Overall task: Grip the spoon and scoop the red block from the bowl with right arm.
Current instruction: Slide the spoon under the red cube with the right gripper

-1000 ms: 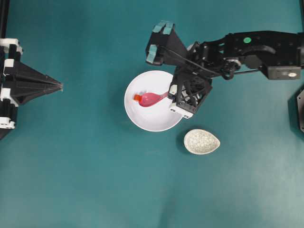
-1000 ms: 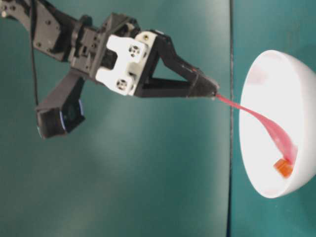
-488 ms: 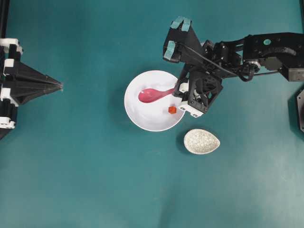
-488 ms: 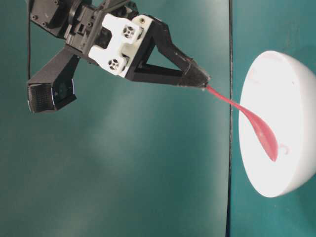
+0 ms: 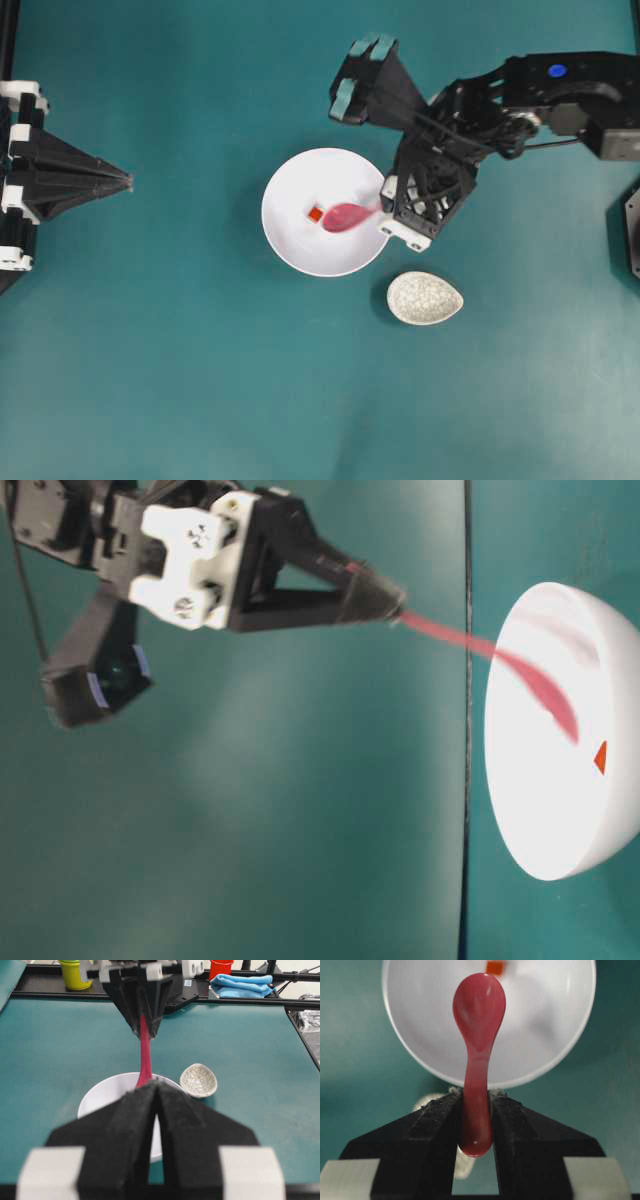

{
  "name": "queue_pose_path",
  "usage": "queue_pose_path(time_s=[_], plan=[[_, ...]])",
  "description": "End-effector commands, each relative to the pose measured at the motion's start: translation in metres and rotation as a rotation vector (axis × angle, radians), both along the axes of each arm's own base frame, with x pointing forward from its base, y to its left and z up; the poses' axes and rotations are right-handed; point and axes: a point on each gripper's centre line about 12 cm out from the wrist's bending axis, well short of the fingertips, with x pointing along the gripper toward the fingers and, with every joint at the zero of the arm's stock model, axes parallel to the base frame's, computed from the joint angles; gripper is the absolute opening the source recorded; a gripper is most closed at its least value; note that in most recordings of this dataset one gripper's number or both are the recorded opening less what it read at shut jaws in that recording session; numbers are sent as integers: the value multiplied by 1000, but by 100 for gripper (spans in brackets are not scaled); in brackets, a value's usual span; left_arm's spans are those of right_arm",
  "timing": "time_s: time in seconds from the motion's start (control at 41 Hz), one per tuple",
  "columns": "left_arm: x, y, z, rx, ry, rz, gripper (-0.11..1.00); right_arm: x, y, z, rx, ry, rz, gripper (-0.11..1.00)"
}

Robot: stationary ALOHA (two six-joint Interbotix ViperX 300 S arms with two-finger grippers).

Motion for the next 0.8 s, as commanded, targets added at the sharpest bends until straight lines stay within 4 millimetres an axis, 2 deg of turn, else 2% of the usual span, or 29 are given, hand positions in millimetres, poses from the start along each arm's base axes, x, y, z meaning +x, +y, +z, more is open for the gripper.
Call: queue_pose_path(time_s=[0.0, 0.415, 0.78], plan=[[2, 0, 10, 3, -25, -2, 1, 3, 0, 12, -3, -22, 6, 26], [2, 0, 11, 3, -28, -2, 1, 15, -6, -9, -52, -27, 14, 26], [2, 0, 11, 3, -28, -1, 1, 27, -9, -12, -67, -91, 1, 26]])
